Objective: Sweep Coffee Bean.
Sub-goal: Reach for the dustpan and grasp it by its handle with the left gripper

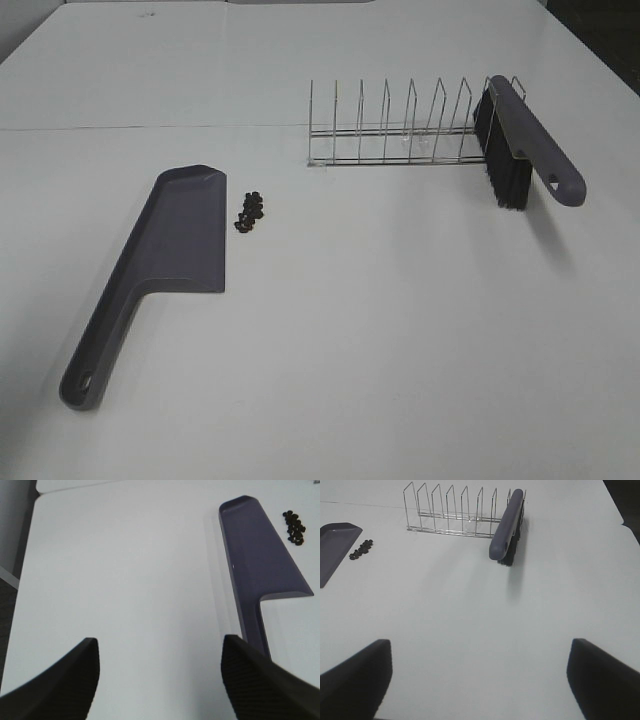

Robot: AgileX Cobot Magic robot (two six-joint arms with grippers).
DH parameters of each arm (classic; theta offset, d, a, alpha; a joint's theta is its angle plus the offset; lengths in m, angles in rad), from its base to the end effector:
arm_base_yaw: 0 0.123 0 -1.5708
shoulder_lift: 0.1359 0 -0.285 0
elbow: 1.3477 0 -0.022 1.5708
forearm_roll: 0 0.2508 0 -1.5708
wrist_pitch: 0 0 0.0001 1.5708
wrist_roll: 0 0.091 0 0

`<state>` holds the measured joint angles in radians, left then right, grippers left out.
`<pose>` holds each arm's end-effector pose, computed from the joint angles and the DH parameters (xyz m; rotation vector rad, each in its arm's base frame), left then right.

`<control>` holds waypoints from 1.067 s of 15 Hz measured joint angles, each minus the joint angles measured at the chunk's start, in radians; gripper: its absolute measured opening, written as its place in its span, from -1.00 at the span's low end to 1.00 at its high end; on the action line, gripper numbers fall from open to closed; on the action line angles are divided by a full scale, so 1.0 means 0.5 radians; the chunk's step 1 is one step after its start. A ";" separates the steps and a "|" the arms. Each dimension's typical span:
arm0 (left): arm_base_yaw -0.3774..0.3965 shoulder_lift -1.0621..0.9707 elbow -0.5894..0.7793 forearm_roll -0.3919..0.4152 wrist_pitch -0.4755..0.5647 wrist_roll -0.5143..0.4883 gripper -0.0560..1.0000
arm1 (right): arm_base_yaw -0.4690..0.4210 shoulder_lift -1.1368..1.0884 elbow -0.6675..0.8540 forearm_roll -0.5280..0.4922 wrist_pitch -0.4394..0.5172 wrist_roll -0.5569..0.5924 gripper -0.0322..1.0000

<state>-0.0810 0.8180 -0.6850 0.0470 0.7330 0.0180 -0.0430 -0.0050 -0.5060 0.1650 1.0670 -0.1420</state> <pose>0.1511 -0.0094 0.3020 0.1418 2.3444 0.0231 -0.0066 0.0134 0.2793 -0.1097 2.0266 0.0807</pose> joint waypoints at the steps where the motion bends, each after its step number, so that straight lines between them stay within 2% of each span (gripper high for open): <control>1: 0.000 0.330 -0.082 -0.064 -0.092 0.002 0.31 | 0.000 0.000 0.000 0.000 0.000 0.000 0.62; 4: 0.000 0.784 -0.256 -0.248 -0.124 0.002 0.31 | 0.000 0.000 0.000 0.000 0.000 0.000 0.62; 7: 0.000 1.072 -0.414 -0.394 -0.110 0.002 0.31 | 0.000 0.000 0.000 0.000 0.000 0.000 0.62; 10: -0.002 1.400 -0.596 -0.550 0.112 0.002 0.31 | 0.000 0.000 0.000 0.000 0.000 0.000 0.62; 12: -0.060 1.612 -0.708 -0.554 0.288 -0.026 0.31 | 0.000 0.000 0.000 0.000 0.000 0.000 0.62; 14: -0.146 1.752 -0.770 -0.542 0.342 -0.104 0.31 | 0.000 0.000 0.000 0.000 0.000 0.000 0.62; 16: -0.320 1.944 -0.846 -0.406 0.348 -0.294 0.31 | 0.000 0.000 0.000 0.000 0.000 0.000 0.62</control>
<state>-0.2410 1.7900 -1.1080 -0.1560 0.9070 -0.1290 -0.0430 -0.0050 -0.5060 0.1650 1.0670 -0.1420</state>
